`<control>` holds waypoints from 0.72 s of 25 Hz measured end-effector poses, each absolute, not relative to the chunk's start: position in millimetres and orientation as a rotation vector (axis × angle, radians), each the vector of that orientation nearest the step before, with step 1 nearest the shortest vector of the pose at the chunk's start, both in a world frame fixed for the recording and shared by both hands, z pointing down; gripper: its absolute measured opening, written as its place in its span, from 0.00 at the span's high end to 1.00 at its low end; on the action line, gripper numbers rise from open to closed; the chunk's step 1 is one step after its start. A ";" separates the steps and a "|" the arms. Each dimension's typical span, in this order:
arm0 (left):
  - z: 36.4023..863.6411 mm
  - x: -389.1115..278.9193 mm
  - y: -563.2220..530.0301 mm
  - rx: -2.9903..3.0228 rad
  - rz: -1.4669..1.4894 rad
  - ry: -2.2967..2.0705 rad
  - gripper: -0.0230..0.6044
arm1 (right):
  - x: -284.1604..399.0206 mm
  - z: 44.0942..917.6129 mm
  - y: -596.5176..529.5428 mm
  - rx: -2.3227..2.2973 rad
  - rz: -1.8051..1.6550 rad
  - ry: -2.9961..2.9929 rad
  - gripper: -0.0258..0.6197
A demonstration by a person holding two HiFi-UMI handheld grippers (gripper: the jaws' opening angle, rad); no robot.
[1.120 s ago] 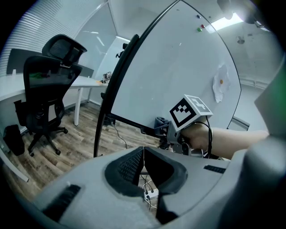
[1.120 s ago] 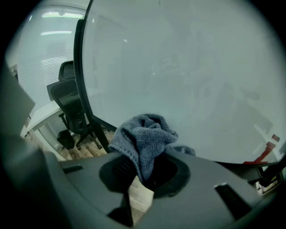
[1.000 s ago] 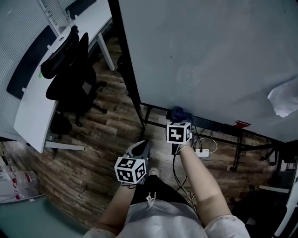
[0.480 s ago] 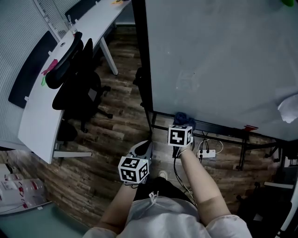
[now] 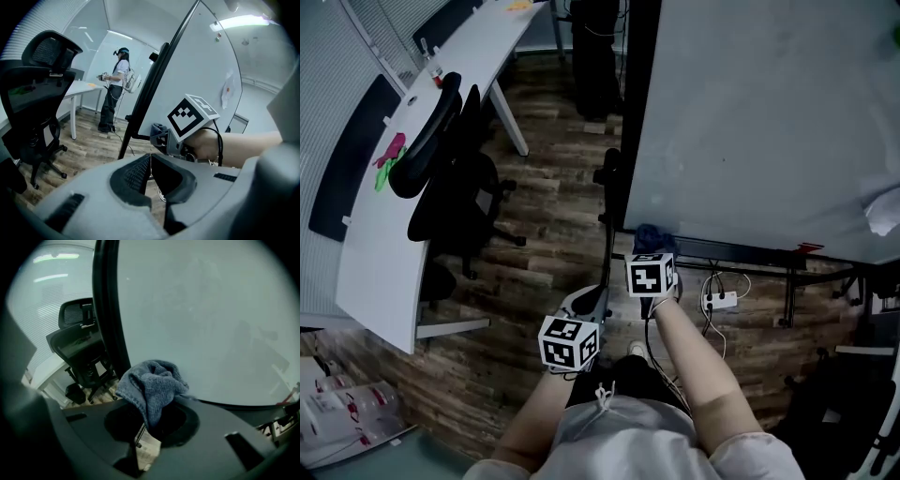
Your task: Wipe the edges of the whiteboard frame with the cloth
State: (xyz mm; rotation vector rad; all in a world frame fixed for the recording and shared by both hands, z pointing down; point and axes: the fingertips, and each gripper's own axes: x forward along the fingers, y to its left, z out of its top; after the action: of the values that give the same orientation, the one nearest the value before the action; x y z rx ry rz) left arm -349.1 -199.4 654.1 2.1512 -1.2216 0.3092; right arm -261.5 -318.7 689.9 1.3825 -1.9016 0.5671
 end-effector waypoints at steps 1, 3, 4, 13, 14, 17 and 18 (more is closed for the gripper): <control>655.3 -354.3 -198.5 2.148 0.310 -1.220 0.93 | -269.7 691.0 -319.4 1.373 0.568 -1.909 0.85; 658.7 -364.9 -195.4 2.140 0.314 -1.216 0.93 | -284.8 693.7 -320.7 1.357 0.565 -1.918 0.85; 660.6 -370.2 -193.6 2.136 0.317 -1.216 0.93 | -290.4 694.6 -321.7 1.354 0.560 -1.917 0.85; 673.5 -406.6 -180.7 2.108 0.339 -1.216 0.93 | -332.7 689.8 -324.0 1.346 0.565 -1.955 0.85; 673.8 -406.4 -179.3 2.117 0.344 -1.205 0.93 | -333.7 688.9 -324.2 1.354 0.559 -1.949 0.85; 673.6 -408.6 -176.6 2.133 0.356 -1.188 0.93 | -331.6 684.7 -321.9 1.368 0.548 -1.950 0.85; 673.1 -410.7 -176.5 2.134 0.358 -1.187 0.93 | -330.8 681.9 -320.1 1.373 0.546 -1.957 0.85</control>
State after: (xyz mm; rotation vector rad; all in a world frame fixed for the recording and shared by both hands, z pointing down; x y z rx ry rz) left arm -410.7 -176.5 673.1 2.1344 -1.1870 0.3581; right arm -330.8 -320.1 681.9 1.3733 -1.9569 0.5460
